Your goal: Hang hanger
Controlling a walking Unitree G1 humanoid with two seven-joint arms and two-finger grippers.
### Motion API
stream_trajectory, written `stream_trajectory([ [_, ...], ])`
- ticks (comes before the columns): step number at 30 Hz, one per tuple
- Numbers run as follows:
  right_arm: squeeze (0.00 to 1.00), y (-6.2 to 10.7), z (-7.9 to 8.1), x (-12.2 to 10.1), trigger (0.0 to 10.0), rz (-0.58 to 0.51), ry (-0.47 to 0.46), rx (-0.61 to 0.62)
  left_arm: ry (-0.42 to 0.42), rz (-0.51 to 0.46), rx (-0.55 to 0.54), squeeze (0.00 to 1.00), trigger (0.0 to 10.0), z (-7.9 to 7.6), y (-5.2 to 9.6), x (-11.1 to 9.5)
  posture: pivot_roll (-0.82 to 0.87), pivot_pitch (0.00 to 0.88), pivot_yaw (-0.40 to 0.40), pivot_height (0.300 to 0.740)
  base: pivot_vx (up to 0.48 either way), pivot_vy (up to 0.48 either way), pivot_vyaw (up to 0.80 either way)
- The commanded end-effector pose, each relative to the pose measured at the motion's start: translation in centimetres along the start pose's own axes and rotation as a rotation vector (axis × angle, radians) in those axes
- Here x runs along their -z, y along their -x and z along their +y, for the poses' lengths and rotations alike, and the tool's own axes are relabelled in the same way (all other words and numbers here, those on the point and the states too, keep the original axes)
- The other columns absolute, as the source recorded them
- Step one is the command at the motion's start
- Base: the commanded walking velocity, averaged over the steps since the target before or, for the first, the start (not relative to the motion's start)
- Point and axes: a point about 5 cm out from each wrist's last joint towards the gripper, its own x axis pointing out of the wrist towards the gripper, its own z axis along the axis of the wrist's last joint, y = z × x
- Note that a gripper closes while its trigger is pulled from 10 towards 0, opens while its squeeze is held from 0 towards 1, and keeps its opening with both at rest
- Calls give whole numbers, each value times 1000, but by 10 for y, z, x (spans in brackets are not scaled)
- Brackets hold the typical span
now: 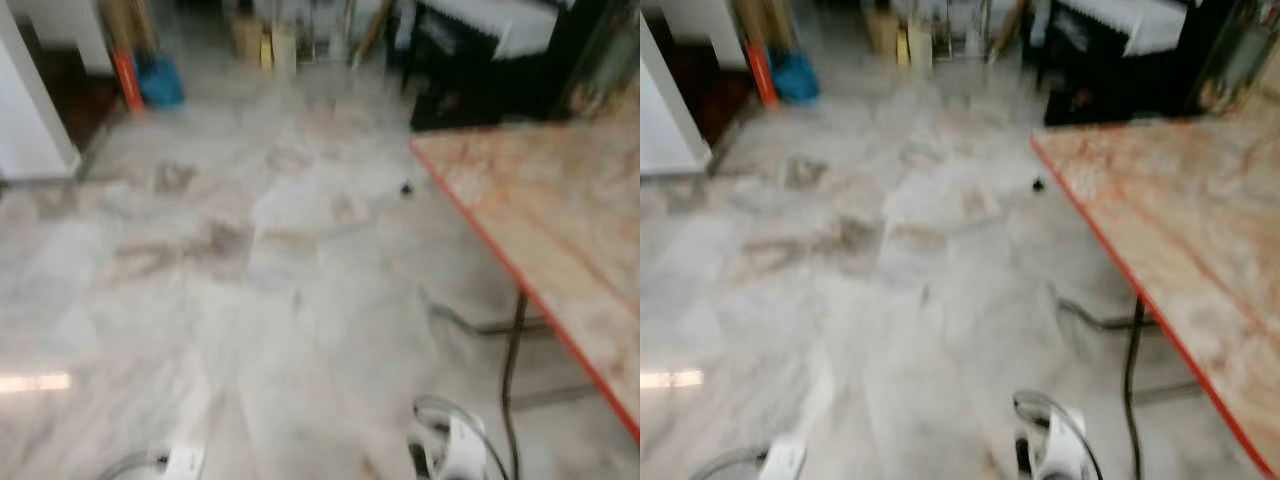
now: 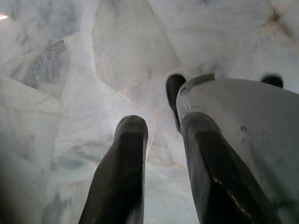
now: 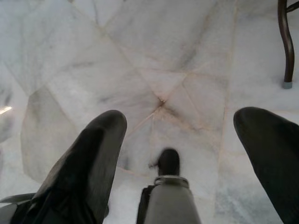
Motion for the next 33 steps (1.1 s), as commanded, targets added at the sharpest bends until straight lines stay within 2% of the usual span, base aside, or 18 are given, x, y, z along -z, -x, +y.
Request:
stream_trajectory([
  [1,0,0,-5,-3,10000,-6,2,15,-8,19,21,0,10000,-7,0,5,81,0,-54,740,-345,0,0],
  [14,0,0,-7,-1,10000,-3,7,14,-17,23,22,0,10000,-8,0,7,81,0,-54,740,-339,0,0],
  [20,0,1,-8,0,10000,1,5,18,-15,22,21,0,10000,-8,0,8,79,0,-52,740,0,0,0],
  [33,0,1,-8,1,10000,16,16,25,8,14,22,0,10000,-8,1,7,80,0,-51,740,0,0,-633],
])
